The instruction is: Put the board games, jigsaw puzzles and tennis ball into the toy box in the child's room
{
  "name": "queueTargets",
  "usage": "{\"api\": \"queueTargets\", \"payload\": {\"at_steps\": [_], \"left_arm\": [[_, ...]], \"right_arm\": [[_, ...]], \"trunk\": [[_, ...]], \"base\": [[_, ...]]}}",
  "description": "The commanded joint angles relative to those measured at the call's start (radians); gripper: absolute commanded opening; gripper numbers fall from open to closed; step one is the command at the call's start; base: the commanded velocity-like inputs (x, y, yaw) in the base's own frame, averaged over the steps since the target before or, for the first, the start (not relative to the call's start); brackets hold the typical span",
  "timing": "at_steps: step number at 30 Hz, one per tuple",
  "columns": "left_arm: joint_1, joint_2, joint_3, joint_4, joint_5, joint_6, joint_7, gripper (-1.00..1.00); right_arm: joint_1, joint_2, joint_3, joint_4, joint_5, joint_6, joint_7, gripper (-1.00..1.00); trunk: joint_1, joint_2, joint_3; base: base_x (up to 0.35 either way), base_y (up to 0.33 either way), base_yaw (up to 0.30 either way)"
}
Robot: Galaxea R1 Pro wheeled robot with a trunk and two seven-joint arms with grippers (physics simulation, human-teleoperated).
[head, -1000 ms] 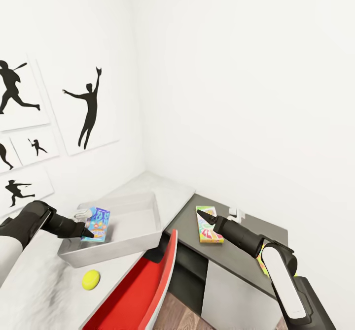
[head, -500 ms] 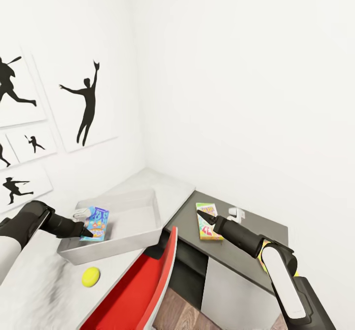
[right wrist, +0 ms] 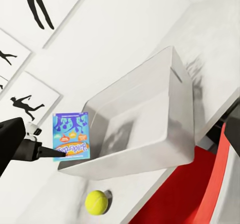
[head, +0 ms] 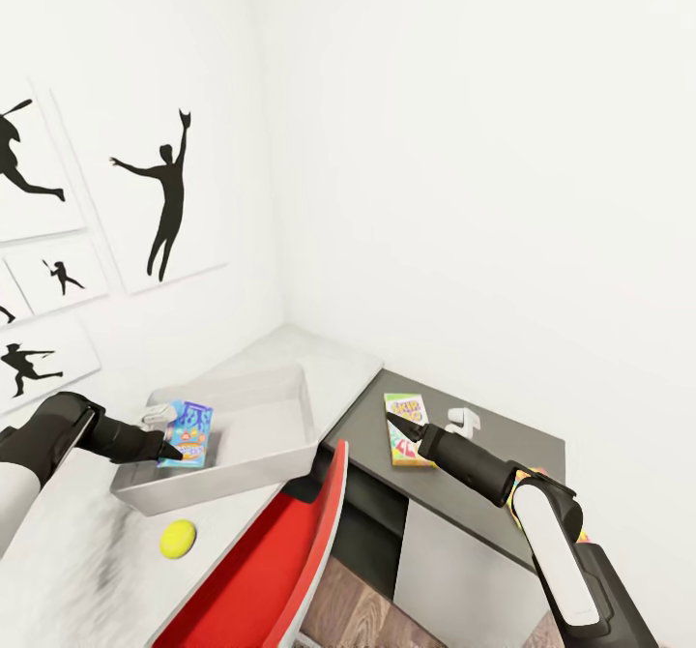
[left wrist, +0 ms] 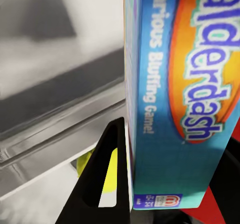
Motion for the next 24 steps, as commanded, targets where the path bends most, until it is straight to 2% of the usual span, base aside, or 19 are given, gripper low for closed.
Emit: {"api": "queueTargets", "payload": {"at_steps": [1,5,7,13,17,24], "left_arm": [[-0.001,0.0,0.001,-0.001,-0.007,0.004,-0.008,-1.0],[-0.001,-0.001,0.017,-0.002,-0.007,0.003,0.006,-1.0],[-0.001,-0.001,0.031,-0.002,-0.007,0.004,0.031,-1.0],[-0.002,-0.003,0.117,-0.002,-0.007,0.005,0.126,-1.0],[-0.001,-0.006,0.137,-0.002,-0.007,0.005,0.144,-1.0],[-0.001,-0.01,0.142,-0.002,-0.007,0.005,0.148,-1.0]], "right_arm": [[-0.001,0.0,0.0,-0.001,0.0,0.003,0.002,1.0],[-0.001,0.0,0.0,-0.001,0.0,0.003,0.002,1.0],[-0.001,0.0,0.0,-0.001,0.0,0.003,0.002,1.0],[-0.001,0.0,0.0,-0.001,0.0,0.004,0.002,1.0],[-0.001,0.0,0.0,-0.001,0.0,0.004,0.002,1.0],[-0.001,0.0,0.0,-0.001,0.0,0.004,0.002,1.0]], "trunk": [[0.001,-0.002,-0.003],[0.001,-0.002,-0.007],[0.001,-0.002,-0.009],[0.001,-0.002,-0.013],[0.001,-0.002,-0.016],[0.001,-0.002,-0.021]], "base": [[0.0,0.0,0.0],[0.0,0.0,0.0],[0.0,0.0,0.0],[0.0,0.0,0.0],[0.0,0.0,0.0],[0.0,0.0,0.0]]}}
